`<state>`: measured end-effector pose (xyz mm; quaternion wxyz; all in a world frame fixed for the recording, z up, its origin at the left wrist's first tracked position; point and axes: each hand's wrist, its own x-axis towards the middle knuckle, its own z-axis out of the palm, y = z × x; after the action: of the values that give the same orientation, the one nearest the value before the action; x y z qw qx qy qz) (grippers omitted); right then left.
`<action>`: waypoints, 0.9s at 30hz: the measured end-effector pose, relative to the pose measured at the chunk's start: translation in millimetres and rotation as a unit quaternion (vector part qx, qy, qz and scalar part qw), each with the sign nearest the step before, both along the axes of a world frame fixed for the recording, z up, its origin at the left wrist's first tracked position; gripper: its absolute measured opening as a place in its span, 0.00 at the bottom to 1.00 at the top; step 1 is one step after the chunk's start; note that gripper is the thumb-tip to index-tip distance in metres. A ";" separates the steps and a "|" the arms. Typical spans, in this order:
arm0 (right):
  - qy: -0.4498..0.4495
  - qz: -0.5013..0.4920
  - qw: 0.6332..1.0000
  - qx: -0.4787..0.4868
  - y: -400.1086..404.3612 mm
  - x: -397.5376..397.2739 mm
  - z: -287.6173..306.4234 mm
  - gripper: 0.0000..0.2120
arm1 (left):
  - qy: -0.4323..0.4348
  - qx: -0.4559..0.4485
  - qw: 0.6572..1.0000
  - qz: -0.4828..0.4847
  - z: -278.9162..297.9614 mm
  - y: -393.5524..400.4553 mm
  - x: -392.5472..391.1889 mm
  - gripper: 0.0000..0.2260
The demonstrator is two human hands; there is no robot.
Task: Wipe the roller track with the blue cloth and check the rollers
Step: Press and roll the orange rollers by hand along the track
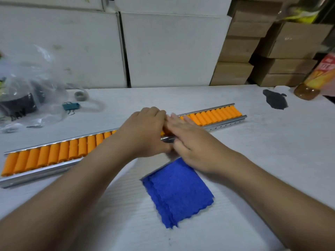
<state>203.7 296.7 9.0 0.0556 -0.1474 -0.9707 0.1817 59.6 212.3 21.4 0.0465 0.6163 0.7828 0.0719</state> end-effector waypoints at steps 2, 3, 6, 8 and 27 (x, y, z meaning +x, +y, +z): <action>0.002 0.009 1.000 0.017 1.6 -0.3 -5.2 0.28 | 0.017 -0.007 1.000 0.023 0.5 11.3 2.3 0.28; 0.006 0.003 1.000 0.024 3.8 1.5 -7.3 0.27 | 0.018 -0.004 0.999 0.033 0.3 14.1 1.8 0.26; 0.021 -0.037 0.998 0.040 15.7 12.5 -10.4 0.24 | 0.000 0.006 0.999 0.042 -0.5 16.2 -2.5 0.30; 0.025 -0.070 0.996 0.050 29.7 23.0 -12.2 0.24 | -0.004 0.004 0.999 0.040 -0.4 15.8 -3.2 0.31; 0.027 0.000 0.998 0.065 14.8 8.6 -13.0 0.25 | -0.060 0.030 0.996 0.050 -6.2 18.0 -4.4 0.31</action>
<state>212.3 311.5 -3.9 0.0916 -0.1385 -0.9785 0.1220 55.1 230.3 15.2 0.0715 0.5725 0.8056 0.1347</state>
